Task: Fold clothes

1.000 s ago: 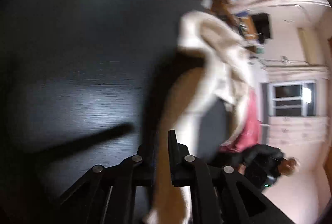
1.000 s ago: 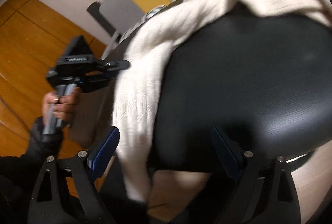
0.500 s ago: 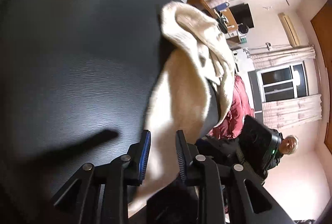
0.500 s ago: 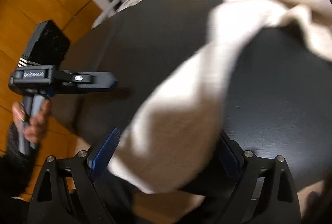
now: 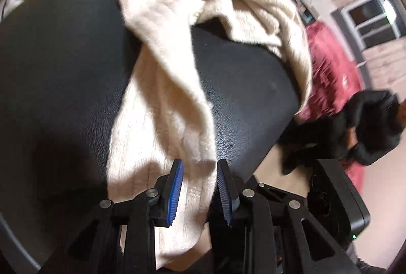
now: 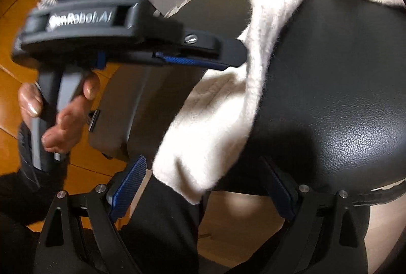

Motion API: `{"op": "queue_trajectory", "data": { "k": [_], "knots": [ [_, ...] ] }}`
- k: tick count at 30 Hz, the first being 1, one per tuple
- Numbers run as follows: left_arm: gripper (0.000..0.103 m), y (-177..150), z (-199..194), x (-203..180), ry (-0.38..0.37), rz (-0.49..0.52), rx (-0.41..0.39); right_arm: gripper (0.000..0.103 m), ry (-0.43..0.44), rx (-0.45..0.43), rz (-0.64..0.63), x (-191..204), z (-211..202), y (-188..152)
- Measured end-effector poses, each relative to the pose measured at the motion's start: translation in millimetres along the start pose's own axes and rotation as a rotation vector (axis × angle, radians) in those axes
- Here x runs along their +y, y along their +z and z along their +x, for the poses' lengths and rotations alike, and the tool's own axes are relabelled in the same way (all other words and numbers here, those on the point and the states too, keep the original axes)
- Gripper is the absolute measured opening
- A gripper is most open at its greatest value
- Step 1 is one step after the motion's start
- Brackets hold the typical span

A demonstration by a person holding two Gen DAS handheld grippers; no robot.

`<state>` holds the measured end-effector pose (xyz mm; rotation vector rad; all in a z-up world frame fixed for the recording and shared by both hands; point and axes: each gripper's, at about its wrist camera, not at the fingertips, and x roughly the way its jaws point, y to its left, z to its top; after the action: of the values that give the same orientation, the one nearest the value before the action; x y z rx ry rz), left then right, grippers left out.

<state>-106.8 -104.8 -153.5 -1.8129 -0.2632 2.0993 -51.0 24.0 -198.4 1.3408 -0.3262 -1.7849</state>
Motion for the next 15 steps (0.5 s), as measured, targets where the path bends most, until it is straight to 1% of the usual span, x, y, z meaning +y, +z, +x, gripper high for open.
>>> {"op": "queue_trajectory", "data": {
  "k": [2, 5, 8, 11, 13, 15],
  "knots": [
    [0.028, -2, 4, -6, 0.067, 0.022, 0.017, 0.092, 0.013, -0.011, 0.002, -2, 1, 1],
    [0.029, -4, 16, -11, 0.161, 0.045, 0.071, 0.092, 0.043, -0.031, 0.017, -6, 2, 2],
    [0.029, -3, 33, -14, 0.207, 0.047, 0.126, 0.092, 0.045, -0.054, 0.016, -8, 1, 1],
    [0.029, -1, 38, -17, 0.222, 0.052, 0.141, 0.092, 0.01, -0.051, -0.017, -3, 2, 2],
    [0.029, 1, 33, -19, 0.197, 0.055, 0.133, 0.092, -0.014, -0.049, -0.038, 0, 3, 3],
    [0.029, 3, 27, -22, 0.193, 0.07, 0.119, 0.092, -0.016, -0.055, -0.036, -1, 3, 3]
  ]
}}
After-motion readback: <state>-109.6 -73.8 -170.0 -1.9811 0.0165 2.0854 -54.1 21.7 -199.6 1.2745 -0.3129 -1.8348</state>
